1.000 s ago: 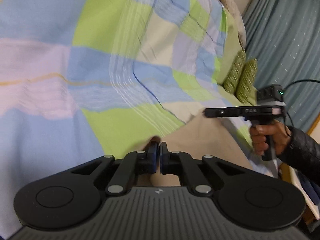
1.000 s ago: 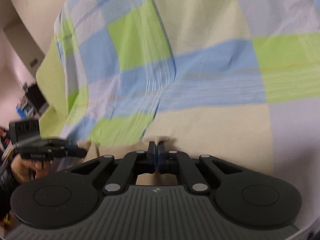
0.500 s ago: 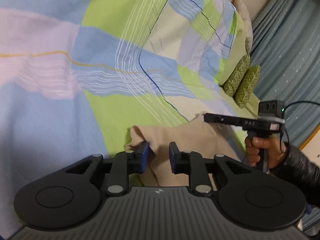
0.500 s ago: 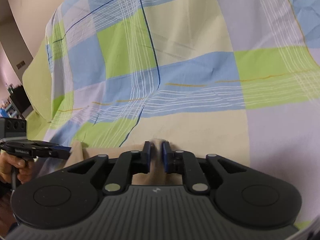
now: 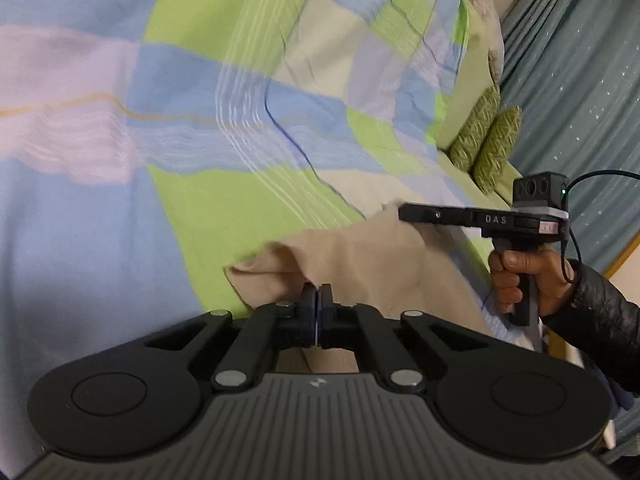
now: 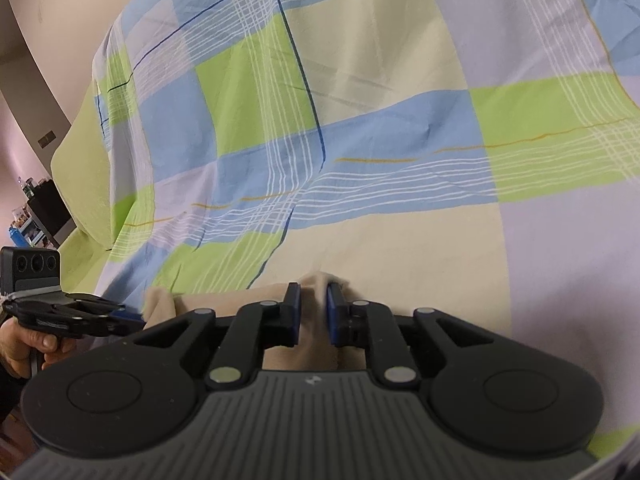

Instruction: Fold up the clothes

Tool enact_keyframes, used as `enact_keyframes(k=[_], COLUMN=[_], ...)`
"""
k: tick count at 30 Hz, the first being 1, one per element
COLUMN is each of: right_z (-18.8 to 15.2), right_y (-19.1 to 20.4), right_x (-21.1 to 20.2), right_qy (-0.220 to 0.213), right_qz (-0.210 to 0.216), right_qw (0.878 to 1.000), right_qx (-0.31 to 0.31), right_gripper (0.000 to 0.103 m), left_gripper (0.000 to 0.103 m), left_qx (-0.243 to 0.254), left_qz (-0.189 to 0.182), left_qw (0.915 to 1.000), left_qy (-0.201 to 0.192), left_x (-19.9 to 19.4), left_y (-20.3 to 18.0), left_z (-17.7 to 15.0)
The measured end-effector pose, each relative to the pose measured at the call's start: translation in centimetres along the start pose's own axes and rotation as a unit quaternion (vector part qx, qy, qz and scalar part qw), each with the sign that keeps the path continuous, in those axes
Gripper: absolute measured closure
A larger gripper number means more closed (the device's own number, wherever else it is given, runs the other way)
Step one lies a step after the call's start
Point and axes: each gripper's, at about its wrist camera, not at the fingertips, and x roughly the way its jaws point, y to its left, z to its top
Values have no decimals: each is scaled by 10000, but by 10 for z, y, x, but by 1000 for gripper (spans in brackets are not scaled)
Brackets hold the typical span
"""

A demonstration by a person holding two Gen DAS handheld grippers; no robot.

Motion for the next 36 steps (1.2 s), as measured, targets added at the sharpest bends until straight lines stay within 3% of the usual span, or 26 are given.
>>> enact_keyframes(k=[11,12,13,18,21,24,27,28,29,30,31,33,34,35,36], right_z=[2,3,5,12,6,-1,-14,-22,-27,-41,-60,-97,-116,-136,-148], right_y=[-4,-3,-2,-2,3,16,42,55,63,81,102,135,149,161,168], right_x=[4,5,5,9,5,-21,-59,-72,-80,-97,-116,-142,-153,-162,-167], right_qy=[89,116,114,46,125,-62,-201,-181,-156,-82,50,341,471,623,709], right_qz=[117,97,68,-77,-315,-529,-631,-619,-619,-635,-673,-743,-811,-860,-880], right_qw=[9998,9999,9999,9999,9992,9980,9946,9920,9898,9829,9706,9412,9232,9034,8914], right_qx=[119,24,-71,-94,-194,-330,-802,-1082,-1274,-1724,-2311,-3279,-3727,-4155,-4389], right_gripper=[91,100,101,101,95,75,73,73,73,73,73,72,71,70,67], left_gripper=[103,103,103,103,103,103,103,95,83,58,47,45,44,44,43], left_qx=[-76,-71,-65,-9,-92,-154,211,399,865,1321,1630,2970,3268,3880,4320], left_qz=[184,193,204,343,423,622,989,1107,1266,1419,1488,1575,1533,1417,1323], left_qw=[9998,9998,9998,9994,9990,9979,9949,9930,9882,9810,9753,9417,9323,9099,8906], left_qy=[3,-20,-41,70,92,116,-27,-72,-59,-45,-24,144,219,386,512], left_x=[-7,-5,-4,4,-5,-21,-45,-52,-61,-70,-72,-81,-81,-82,-83], left_y=[11,12,13,14,14,11,-9,-19,-41,-62,-76,-132,-145,-171,-189], left_z=[-5,-3,-2,1,-6,-14,-22,-25,-35,-44,-51,-91,-102,-128,-150])
